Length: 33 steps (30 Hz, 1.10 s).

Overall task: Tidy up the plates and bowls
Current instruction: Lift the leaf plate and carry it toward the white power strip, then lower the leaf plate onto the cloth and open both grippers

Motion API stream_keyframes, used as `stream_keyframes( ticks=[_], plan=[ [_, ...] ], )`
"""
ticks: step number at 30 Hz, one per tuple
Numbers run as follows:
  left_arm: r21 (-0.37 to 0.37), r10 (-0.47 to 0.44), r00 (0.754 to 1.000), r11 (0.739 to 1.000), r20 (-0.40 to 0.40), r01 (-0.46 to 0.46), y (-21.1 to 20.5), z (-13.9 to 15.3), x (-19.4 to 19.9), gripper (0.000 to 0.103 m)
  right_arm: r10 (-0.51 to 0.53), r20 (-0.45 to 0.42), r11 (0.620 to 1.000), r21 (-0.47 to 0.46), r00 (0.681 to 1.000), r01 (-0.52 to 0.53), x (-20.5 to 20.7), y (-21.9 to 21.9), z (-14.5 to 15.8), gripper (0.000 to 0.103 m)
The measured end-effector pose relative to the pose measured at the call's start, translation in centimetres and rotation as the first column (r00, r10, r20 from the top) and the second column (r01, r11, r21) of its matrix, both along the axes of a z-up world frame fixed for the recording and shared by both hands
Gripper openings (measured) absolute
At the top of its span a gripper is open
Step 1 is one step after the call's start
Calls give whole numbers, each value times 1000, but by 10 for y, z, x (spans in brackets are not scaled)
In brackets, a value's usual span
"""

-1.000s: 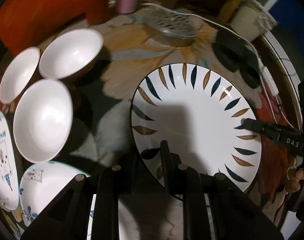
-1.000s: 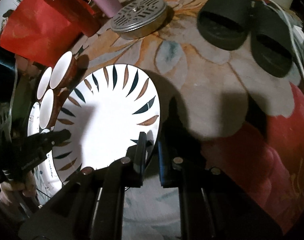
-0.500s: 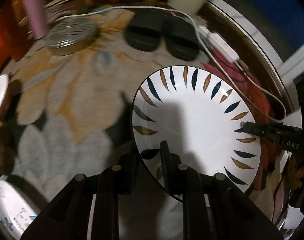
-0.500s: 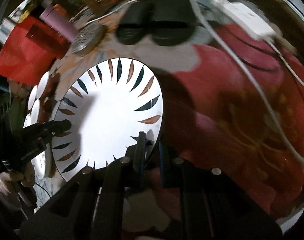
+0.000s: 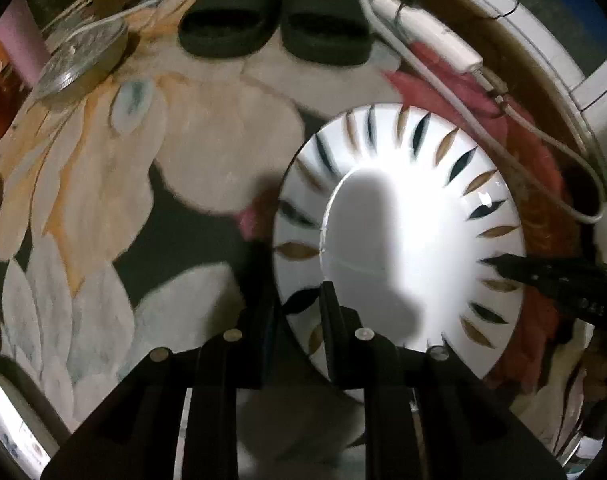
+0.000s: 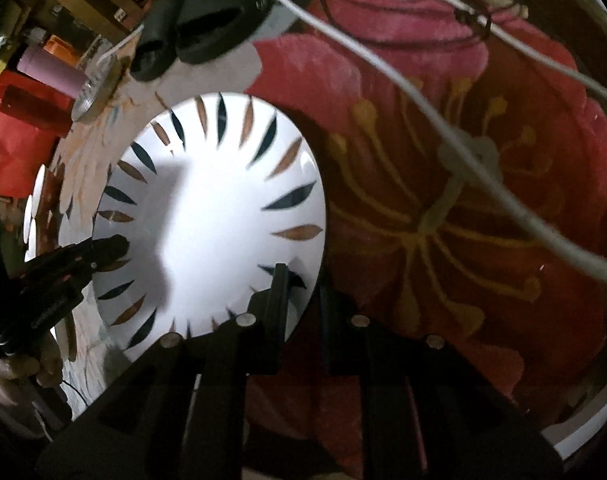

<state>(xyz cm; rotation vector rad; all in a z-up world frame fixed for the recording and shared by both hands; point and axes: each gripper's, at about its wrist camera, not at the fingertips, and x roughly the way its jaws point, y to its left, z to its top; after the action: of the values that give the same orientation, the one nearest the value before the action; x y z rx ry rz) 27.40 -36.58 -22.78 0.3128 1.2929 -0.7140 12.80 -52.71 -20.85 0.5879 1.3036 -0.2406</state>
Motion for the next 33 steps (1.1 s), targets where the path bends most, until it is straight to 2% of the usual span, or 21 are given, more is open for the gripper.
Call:
stream_keyframes(
  ticks=[4,6,8,9,10,11,12,13,14,16,22,33],
  plan=[
    [11,6,1000,1000,22,-6,3,5,-1,21,-36,-20,999,-3,999,36,1,-2,2,17],
    [-8,13,1000,1000,12,-13,7,10,1,23,-46,-26,998,-51,999,45,3,-3,9,17],
    [-19,30,1000,999,6,-30,13,15,5,30,-51,-22,993,-112,998,48,5,-1,18,18],
    [-25,38,999,999,2,-38,16,18,7,42,-52,-18,987,-152,998,49,7,1,24,20],
    [-31,49,999,998,0,-49,21,21,8,54,-48,-8,981,-188,999,45,8,3,30,29],
    [-31,58,998,998,3,-58,25,23,9,60,-40,3,975,-217,999,40,9,6,35,47],
    [-27,66,998,997,8,-66,28,25,10,72,-31,20,969,-243,999,35,12,10,41,57],
    [-25,78,997,997,15,-78,32,28,11,80,-22,37,966,-256,999,31,14,14,45,76],
    [-28,86,996,996,18,-85,35,30,12,84,-12,58,964,-264,998,27,17,19,50,91],
    [-30,102,995,994,8,-101,44,34,15,103,-4,70,965,-262,998,22,23,28,53,100],
    [-6,156,987,988,34,-156,75,43,21,102,-55,11,989,-137,998,56,40,50,34,102],
    [37,236,971,971,41,-237,134,42,28,102,-6,11,990,-144,1000,8,53,89,37,102]
  ],
)
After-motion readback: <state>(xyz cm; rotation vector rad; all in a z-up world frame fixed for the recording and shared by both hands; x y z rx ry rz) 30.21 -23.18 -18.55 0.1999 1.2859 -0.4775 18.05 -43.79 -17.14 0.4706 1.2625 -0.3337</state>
